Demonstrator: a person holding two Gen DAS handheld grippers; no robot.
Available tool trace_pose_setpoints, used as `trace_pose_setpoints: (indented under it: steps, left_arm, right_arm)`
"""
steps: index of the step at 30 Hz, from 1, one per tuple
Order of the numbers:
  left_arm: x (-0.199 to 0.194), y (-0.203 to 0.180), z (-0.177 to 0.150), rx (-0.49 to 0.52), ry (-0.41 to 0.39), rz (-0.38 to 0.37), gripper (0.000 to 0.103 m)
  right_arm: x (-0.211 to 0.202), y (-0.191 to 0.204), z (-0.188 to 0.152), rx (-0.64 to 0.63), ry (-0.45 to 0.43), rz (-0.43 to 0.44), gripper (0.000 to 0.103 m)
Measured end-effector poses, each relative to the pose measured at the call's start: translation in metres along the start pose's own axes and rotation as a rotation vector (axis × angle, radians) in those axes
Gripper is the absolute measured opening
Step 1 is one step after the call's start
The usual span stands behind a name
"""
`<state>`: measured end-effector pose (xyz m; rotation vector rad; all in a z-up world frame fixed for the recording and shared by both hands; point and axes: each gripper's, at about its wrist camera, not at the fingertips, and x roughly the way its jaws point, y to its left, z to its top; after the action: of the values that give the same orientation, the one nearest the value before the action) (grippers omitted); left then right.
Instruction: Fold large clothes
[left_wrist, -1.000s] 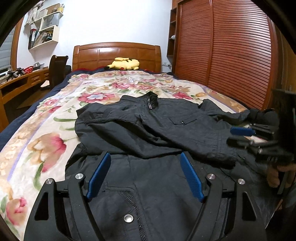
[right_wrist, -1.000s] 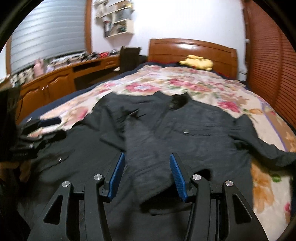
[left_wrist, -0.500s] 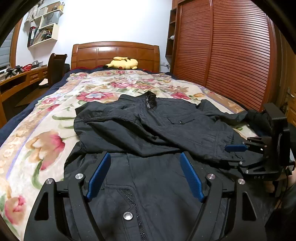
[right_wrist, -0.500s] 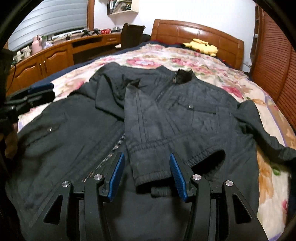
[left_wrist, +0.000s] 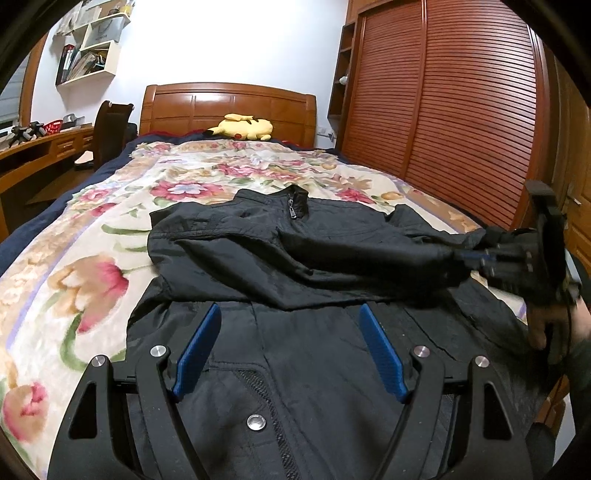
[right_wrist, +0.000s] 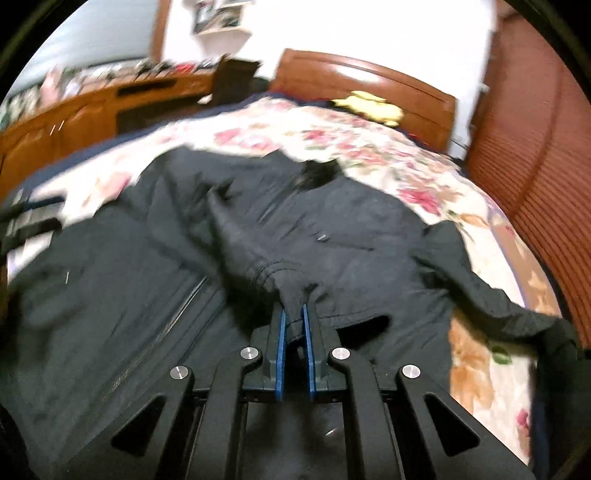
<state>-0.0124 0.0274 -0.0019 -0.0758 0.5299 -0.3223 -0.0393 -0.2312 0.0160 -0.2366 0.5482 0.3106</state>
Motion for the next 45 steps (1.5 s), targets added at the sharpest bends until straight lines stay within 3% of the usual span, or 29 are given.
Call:
trace_pose_setpoints:
  steps: [6, 15, 18, 20, 24, 27, 33, 36, 38, 40, 43, 44, 45]
  left_arm:
    - [-0.011, 0.005, -0.001, 0.012, -0.014, 0.001, 0.078]
    - [-0.010, 0.012, -0.003, -0.003, -0.001, -0.006, 0.078]
    - [-0.008, 0.010, -0.003, 0.010, 0.004, -0.004, 0.078]
    - [-0.007, 0.009, -0.004, 0.014, 0.007, -0.005, 0.078]
    - [-0.005, 0.007, -0.003, 0.017, 0.007, -0.005, 0.078]
    - [-0.007, 0.006, -0.002, 0.017, 0.002, -0.005, 0.078]
    - [-0.007, 0.005, -0.003, 0.019, 0.004, -0.003, 0.078]
    - [-0.009, 0.004, -0.004, 0.021, -0.001, -0.001, 0.078]
    - [-0.009, 0.004, -0.004, 0.020, -0.002, -0.002, 0.078]
    - [-0.009, 0.004, -0.004, 0.019, -0.002, -0.002, 0.078]
    - [-0.010, 0.004, -0.004, 0.020, -0.002, -0.003, 0.078]
    - [-0.010, 0.004, -0.004, 0.021, -0.002, -0.003, 0.078]
    - [-0.010, 0.004, -0.004, 0.021, -0.003, -0.003, 0.078]
  right_arm:
    - [0.022, -0.038, 0.016, 0.098, 0.023, -0.024, 0.009]
    - [0.077, -0.071, 0.053, 0.134, 0.099, -0.196, 0.009]
    - [0.093, -0.081, 0.058, 0.193, 0.136, -0.212, 0.009]
    - [0.096, -0.081, 0.059, 0.214, 0.145, -0.224, 0.017]
    - [0.090, -0.081, 0.057, 0.235, 0.112, -0.224, 0.059]
    - [0.088, -0.079, 0.047, 0.246, 0.123, -0.201, 0.063]
    - [0.116, -0.077, 0.018, 0.246, 0.266, -0.113, 0.063]
    - [0.123, -0.085, 0.011, 0.307, 0.286, -0.043, 0.063]
    - [0.122, -0.086, 0.007, 0.318, 0.285, -0.025, 0.055]
    - [0.122, -0.084, 0.004, 0.307, 0.286, 0.008, 0.033]
    - [0.112, -0.079, 0.000, 0.288, 0.280, -0.006, 0.019]
    - [0.108, -0.077, 0.000, 0.280, 0.268, -0.003, 0.008]
    - [0.100, -0.075, 0.001, 0.269, 0.252, -0.013, 0.009]
